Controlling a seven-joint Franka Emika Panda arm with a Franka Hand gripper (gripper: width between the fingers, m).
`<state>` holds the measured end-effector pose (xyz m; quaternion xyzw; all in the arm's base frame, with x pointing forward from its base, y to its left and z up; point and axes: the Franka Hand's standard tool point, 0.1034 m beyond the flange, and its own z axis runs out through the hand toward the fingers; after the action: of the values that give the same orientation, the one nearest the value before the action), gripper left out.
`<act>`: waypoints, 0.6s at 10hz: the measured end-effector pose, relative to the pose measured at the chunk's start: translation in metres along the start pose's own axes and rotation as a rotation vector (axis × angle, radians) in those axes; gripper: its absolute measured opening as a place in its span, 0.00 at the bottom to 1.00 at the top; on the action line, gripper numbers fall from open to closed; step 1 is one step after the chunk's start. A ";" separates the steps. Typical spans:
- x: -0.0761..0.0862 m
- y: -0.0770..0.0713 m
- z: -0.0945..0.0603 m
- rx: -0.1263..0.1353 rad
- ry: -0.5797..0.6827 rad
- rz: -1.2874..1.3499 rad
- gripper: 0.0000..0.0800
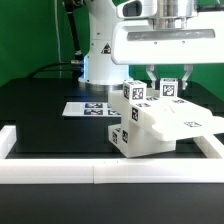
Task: Assemble chair
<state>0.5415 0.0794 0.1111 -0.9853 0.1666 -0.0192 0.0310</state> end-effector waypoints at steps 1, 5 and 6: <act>0.000 0.000 0.000 0.000 0.000 0.067 0.36; 0.000 -0.001 0.000 0.001 0.000 0.324 0.36; 0.000 -0.001 0.000 0.001 0.000 0.396 0.36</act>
Offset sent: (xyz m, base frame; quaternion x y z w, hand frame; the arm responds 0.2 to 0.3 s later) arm 0.0000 0.0000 0.0000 0.0000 0.0000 0.1296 0.9916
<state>0.5414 0.0801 0.1110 -0.9334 0.3569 -0.0125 0.0346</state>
